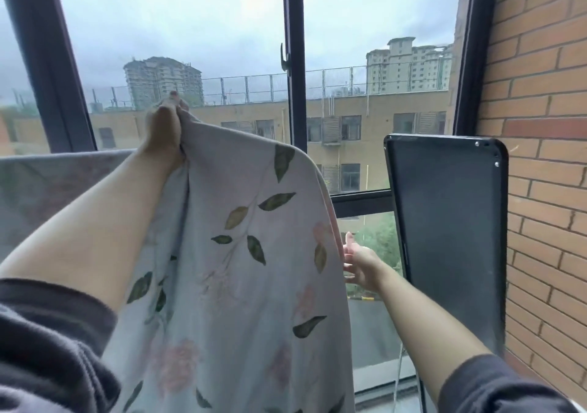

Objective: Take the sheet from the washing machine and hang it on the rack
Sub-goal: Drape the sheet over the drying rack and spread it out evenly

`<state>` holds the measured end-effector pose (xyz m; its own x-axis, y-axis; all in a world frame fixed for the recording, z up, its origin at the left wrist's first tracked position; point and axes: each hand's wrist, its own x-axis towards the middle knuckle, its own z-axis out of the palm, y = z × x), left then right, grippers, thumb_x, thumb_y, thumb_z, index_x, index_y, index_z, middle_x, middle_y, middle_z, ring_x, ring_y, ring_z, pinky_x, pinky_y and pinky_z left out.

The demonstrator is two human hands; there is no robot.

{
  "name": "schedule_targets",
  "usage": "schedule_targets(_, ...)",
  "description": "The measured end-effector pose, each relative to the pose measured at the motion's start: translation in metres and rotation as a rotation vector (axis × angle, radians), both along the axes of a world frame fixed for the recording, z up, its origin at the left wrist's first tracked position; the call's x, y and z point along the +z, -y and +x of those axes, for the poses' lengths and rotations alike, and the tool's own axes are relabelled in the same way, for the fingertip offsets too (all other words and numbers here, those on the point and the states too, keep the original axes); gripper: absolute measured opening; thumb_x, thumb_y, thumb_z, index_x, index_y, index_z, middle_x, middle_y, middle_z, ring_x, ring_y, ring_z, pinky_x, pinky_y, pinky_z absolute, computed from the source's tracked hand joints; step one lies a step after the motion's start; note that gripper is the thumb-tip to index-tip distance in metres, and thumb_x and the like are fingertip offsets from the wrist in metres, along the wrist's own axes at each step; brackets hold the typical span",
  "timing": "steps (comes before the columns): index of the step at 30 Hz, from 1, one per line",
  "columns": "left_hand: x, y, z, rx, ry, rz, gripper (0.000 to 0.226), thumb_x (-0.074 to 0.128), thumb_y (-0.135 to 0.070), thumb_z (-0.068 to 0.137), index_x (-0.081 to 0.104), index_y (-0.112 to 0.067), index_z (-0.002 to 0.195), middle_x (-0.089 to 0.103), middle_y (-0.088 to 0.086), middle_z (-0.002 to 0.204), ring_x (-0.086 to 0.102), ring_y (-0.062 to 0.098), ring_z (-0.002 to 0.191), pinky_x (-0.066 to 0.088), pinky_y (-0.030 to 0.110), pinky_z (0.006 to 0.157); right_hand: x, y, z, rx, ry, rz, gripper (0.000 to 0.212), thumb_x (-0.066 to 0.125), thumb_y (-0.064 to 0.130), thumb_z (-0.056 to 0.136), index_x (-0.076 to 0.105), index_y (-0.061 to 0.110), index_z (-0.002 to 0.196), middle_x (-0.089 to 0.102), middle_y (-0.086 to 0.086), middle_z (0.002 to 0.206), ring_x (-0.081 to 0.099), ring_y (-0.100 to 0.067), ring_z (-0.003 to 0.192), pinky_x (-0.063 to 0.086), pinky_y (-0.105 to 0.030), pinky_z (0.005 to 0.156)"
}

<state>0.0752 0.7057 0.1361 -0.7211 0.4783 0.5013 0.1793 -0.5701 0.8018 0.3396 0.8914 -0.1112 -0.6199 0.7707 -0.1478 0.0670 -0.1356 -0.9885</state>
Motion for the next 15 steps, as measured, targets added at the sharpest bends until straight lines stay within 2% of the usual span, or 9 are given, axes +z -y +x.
schedule_targets(1,0.001,0.002,0.008,0.156,-0.207,-0.100,0.038,0.043,-0.026,0.098,0.054,-0.019,0.062,0.052,-0.010,0.048,0.057,0.003,0.058,0.047,0.028,0.067,0.005,0.000,-0.003,-0.034,0.046,0.059,0.033,0.052,0.046,0.091,0.061,0.014,0.091,0.065,-0.008,0.090,0.057,-0.020,0.082,0.046,-0.033,0.078)
schedule_targets(2,0.001,0.004,0.015,0.298,-0.476,-0.252,0.035,0.046,-0.029,0.096,0.056,-0.014,0.067,0.056,-0.006,0.050,0.055,0.013,0.057,0.045,0.029,0.066,0.007,0.000,-0.005,-0.029,0.112,0.137,0.023,0.058,0.038,0.087,0.062,0.015,0.093,0.065,-0.007,0.094,0.057,-0.018,0.080,0.046,-0.031,0.076)
schedule_targets(4,0.000,0.004,0.023,0.506,-0.969,-0.633,0.036,0.051,-0.048,0.092,0.061,-0.014,0.087,0.061,0.005,0.075,0.056,0.022,0.075,0.044,0.033,0.071,0.007,0.001,-0.009,0.051,0.196,0.228,0.021,0.059,0.034,0.088,0.066,0.017,0.098,0.068,-0.002,0.096,0.059,-0.014,0.083,0.046,-0.029,0.075)
schedule_targets(5,-0.003,0.002,0.027,0.576,-1.125,-0.810,0.044,0.049,-0.060,0.088,0.061,-0.019,0.096,0.061,0.007,0.086,0.058,0.025,0.084,0.044,0.035,0.074,0.005,0.000,-0.009,0.077,0.201,0.211,0.024,0.058,0.037,0.090,0.068,0.018,0.102,0.070,0.002,0.098,0.061,-0.012,0.087,0.046,-0.028,0.075)
schedule_targets(7,-0.008,0.000,0.033,0.667,-1.328,-0.921,0.055,0.043,-0.073,0.081,0.064,-0.026,0.098,0.061,0.006,0.099,0.059,0.027,0.093,0.043,0.035,0.077,0.005,0.002,-0.007,0.107,0.158,0.180,0.026,0.058,0.041,0.091,0.071,0.022,0.104,0.072,0.006,0.097,0.063,-0.010,0.087,0.045,-0.026,0.073)
schedule_targets(9,-0.011,-0.003,0.033,0.698,-1.399,-0.873,0.054,0.042,-0.069,0.085,0.069,-0.024,0.086,0.054,-0.001,0.095,0.059,0.026,0.089,0.041,0.033,0.074,0.004,0.000,-0.007,0.067,0.031,0.197,0.018,0.063,0.031,0.090,0.074,0.018,0.094,0.073,0.001,0.086,0.063,-0.012,0.074,0.047,-0.025,0.065)
schedule_targets(11,-0.015,-0.006,0.031,0.719,-1.330,-0.766,0.044,0.047,-0.053,0.093,0.068,-0.020,0.074,0.049,-0.008,0.089,0.060,0.027,0.085,0.042,0.032,0.074,0.006,0.001,-0.008,-0.008,-0.063,0.243,0.013,0.069,0.019,0.086,0.076,0.009,0.084,0.074,-0.008,0.080,0.064,-0.015,0.066,0.051,-0.028,0.062)
schedule_targets(13,-0.020,-0.010,0.031,0.733,-1.268,-0.643,0.037,0.051,-0.034,0.096,0.065,-0.017,0.067,0.052,-0.007,0.085,0.059,0.028,0.082,0.041,0.032,0.071,0.006,0.002,-0.014,-0.071,-0.030,0.316,0.021,0.070,0.017,0.085,0.071,-0.003,0.080,0.072,-0.013,0.078,0.062,-0.019,0.066,0.051,-0.032,0.061)
schedule_targets(15,-0.024,-0.016,0.027,0.694,-1.182,-0.548,0.036,0.053,-0.025,0.094,0.061,-0.011,0.062,0.057,-0.001,0.083,0.058,0.029,0.076,0.039,0.032,0.066,0.009,0.002,-0.019,-0.200,0.020,0.370,0.029,0.059,0.016,0.090,0.060,-0.005,0.070,0.062,-0.008,0.066,0.053,-0.017,0.064,0.040,-0.027,0.055)
